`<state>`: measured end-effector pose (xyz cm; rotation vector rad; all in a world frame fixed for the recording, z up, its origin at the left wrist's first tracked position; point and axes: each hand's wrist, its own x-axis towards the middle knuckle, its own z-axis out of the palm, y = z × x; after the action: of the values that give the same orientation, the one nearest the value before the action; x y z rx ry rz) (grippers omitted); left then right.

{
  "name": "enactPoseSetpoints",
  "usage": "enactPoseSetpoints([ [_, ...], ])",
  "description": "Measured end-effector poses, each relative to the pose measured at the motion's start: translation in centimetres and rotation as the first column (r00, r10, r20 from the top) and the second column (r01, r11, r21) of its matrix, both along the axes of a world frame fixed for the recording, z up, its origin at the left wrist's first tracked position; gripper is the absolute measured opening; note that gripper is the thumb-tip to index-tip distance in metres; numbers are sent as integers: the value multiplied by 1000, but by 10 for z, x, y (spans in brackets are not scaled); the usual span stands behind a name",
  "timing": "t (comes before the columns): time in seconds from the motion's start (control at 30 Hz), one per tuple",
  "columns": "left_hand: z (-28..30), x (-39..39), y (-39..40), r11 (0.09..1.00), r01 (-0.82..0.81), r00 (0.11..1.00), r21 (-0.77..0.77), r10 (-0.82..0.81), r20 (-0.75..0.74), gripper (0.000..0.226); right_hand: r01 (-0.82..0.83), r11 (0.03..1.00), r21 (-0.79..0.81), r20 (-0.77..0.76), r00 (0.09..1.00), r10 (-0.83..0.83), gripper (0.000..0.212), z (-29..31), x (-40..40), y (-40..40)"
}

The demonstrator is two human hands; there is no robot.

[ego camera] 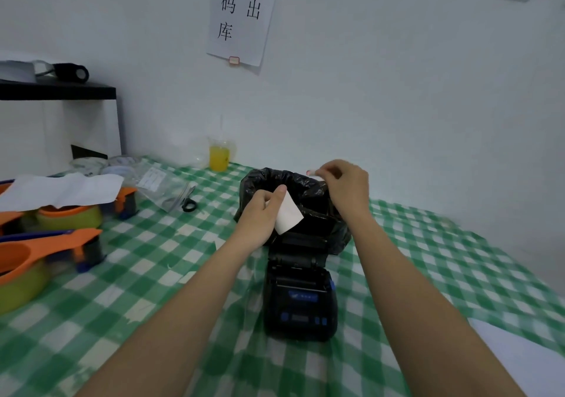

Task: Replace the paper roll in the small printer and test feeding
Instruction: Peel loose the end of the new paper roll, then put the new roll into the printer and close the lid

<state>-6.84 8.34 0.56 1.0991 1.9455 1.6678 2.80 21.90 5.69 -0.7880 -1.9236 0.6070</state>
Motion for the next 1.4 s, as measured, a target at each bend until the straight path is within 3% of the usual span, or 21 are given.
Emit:
enactPoseSetpoints([
  [0.07, 3, 2, -3, 1000, -6, 1000, 5, 6, 0, 46, 13, 999, 30, -155, 988, -8, 11, 7, -1, -3],
  [0.1, 5, 2, -4, 1000, -7, 1000, 4, 7, -1, 46, 11, 999, 38, -96, 995, -7, 9, 8, -3, 0],
  [0.17, 7, 3, -6, 1000, -9, 1000, -1, 9, -6, 46, 4, 1000, 25, 295, 956, -12, 13, 2, -8, 6],
  [0.2, 8, 3, -7, 1000, -12, 1000, -6, 12, -10, 46, 6, 1000, 0, 444, 896, -6, 19, -3, -8, 8],
  [0.23, 9, 3, -8, 1000, -15, 1000, -7, 15, -16, 47, 11, 1000, -18, 500, 866, 0, 23, -5, -8, 10],
  [0.37, 12, 2, -11, 1000, -21, 1000, 8, 21, -13, 48, 8, 1000, -21, 331, 944, 0, 24, 3, -4, 6],
  [0.5, 11, 2, -12, 1000, -22, 1000, 10, 22, -9, 49, 45, 994, 104, 136, 989, -59, 15, 11, -4, 1],
  [0.63, 11, 3, -13, 1000, -14, 1000, 7, 14, -2, 45, 59, 998, 33, 496, 866, -67, 10, -1, -10, 14],
  [0.67, 11, 3, -13, 1000, -15, 1000, 8, 15, 0, 45, 55, 998, 22, 511, 858, -59, 10, -3, -11, 17],
  [0.8, 9, 0, -13, 1000, -19, 1000, 13, 19, 2, 46, 8, 999, 41, 439, 898, -25, 33, -3, -8, 15],
  [0.97, 9, 2, -14, 999, -19, 1000, 28, 19, 11, 46, -95, 996, -5, 197, 976, 94, 22, 2, 1, -14],
  [1.13, 6, 7, -23, 997, 16, 994, 75, -24, 107, 47, -316, 928, -198, -78, 949, 307, 15, -22, 27, -66],
  [1.2, 6, 13, -29, 994, 25, 990, 106, -40, 138, 45, -387, 886, -255, -88, 922, 377, 16, -32, 37, -81],
  [1.27, 6, 20, -35, 988, 34, 983, 148, -59, 174, 40, -413, 866, -283, -66, 909, 412, 29, -42, 45, -92],
  [1.4, 4, 31, -45, 982, 59, 964, 181, -103, 244, 47, -401, 875, -273, -103, 916, 388, 48, -55, 54, -108],
])
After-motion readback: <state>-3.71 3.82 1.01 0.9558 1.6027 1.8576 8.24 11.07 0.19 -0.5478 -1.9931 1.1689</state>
